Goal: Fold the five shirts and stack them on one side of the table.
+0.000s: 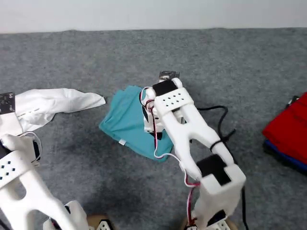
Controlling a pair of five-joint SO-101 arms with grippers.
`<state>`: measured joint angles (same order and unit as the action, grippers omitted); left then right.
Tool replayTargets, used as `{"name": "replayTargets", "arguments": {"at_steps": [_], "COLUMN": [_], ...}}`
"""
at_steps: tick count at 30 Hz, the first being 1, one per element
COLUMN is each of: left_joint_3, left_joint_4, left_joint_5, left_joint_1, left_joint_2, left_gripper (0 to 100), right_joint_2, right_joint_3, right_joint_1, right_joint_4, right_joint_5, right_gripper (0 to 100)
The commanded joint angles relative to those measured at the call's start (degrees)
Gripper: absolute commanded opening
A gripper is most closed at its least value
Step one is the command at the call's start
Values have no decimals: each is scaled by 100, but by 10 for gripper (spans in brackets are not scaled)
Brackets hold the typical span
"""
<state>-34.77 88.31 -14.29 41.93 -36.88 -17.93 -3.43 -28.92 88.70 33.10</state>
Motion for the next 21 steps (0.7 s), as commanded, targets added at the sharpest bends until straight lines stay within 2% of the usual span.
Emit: {"name": "replayTargets", "arguments": {"at_steps": [1, 16, 21], "left_joint_3": [13, -400, -400], "left_joint_4": [-53, -158, -334], "left_joint_5": [-44, -44, -44], "left_joint_1": [-26, -26, -26], "left_joint_2": [9, -26, -35], "left_gripper": [4, 4, 4], "right_joint_2": [-321, -2536, -2967], "right_joint_3": [-457, -2549, -2936], "right_joint_1": [48, 101, 145], "right_joint_4": [-268, -418, -365], "right_joint_5": [70, 62, 53], "right_gripper": [368, 361, 254]}}
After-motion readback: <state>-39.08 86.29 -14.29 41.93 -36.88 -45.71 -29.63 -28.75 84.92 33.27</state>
